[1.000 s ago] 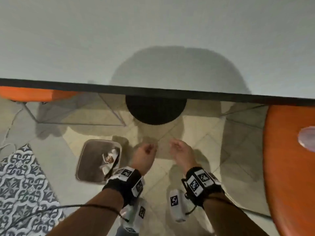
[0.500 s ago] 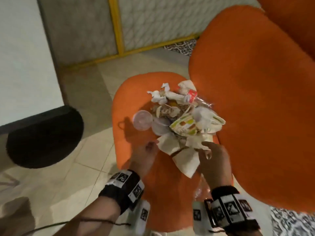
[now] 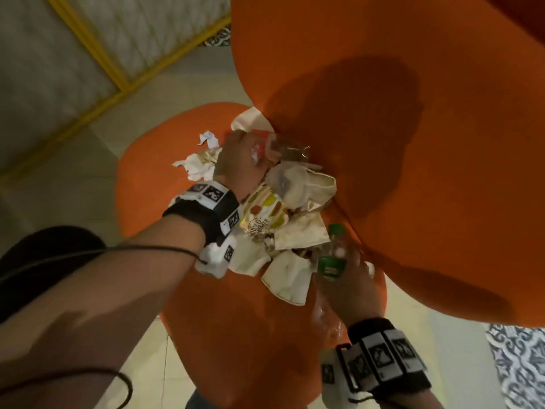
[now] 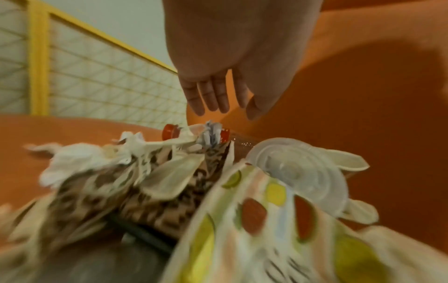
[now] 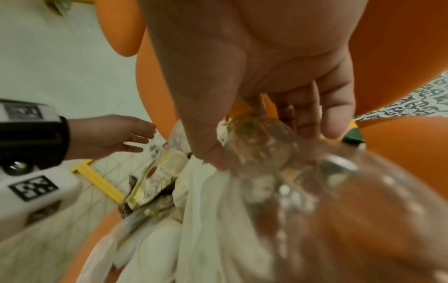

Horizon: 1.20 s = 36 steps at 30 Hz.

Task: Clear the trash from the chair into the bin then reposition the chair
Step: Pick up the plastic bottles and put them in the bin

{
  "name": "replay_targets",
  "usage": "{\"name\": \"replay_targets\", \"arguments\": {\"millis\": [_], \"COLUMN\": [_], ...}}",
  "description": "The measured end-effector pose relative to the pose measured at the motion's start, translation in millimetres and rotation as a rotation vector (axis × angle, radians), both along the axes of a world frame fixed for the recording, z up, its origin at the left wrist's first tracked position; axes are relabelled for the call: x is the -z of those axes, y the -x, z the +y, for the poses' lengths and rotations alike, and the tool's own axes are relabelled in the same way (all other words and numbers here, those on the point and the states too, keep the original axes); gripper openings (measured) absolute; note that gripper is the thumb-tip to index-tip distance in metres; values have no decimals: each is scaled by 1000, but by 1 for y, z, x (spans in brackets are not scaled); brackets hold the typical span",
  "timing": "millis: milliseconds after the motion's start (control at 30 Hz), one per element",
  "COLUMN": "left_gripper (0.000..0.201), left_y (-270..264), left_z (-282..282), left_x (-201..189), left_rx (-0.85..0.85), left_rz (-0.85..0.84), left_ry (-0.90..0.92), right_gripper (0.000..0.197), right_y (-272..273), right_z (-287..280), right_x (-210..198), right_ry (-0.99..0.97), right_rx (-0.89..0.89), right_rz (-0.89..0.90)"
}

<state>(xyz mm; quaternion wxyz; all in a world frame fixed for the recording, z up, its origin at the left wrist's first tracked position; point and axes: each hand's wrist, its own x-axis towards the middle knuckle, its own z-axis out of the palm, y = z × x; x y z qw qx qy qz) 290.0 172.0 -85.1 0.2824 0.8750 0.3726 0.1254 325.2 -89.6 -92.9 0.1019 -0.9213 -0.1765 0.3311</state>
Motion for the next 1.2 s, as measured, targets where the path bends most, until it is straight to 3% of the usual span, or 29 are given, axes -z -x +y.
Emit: {"name": "replay_targets", "arguments": {"millis": [100, 200, 333, 433, 600, 767, 867, 933, 1067, 1200], "left_gripper": [43, 55, 54, 51, 54, 56, 53, 52, 42, 37], "left_y": [-32, -59, -77, -78, -60, -19, 26, 68, 165, 275], "left_z": [18, 25, 30, 32, 28, 5, -19, -38, -83, -130], "left_x": [1, 3, 11, 8, -26, -67, -99, -116, -130, -99], "left_rx": [150, 225, 268, 275, 134, -39, -161, -268, -492, -753], "left_rz": [241, 492, 647, 679, 406, -90, -458, -607, -690, -756], "left_ry": [-117, -107, -192, -245, -198, -154, -106, -34, 19, 290], "right_gripper": [90, 91, 92, 89, 88, 87, 88, 86, 75, 64], "right_y": [-8, -16, -24, -26, -37, -42, -29, -10, 57, 155], "right_z": [11, 19, 32, 44, 62, 75, 77, 79, 91, 105], "right_x": [-10, -11, -10, -8, -12, -30, -45, -59, -85, -94], "right_ry": [-194, -386, -612, -736, -863, -961, -1041, -1095, -1198, -1217], "right_rx": [93, 173, 282, 270, 214, 117, 59, -1, -146, -328], "right_rz": [-40, -48, -22, -76, -126, -133, -109, -71, 44, 229]}}
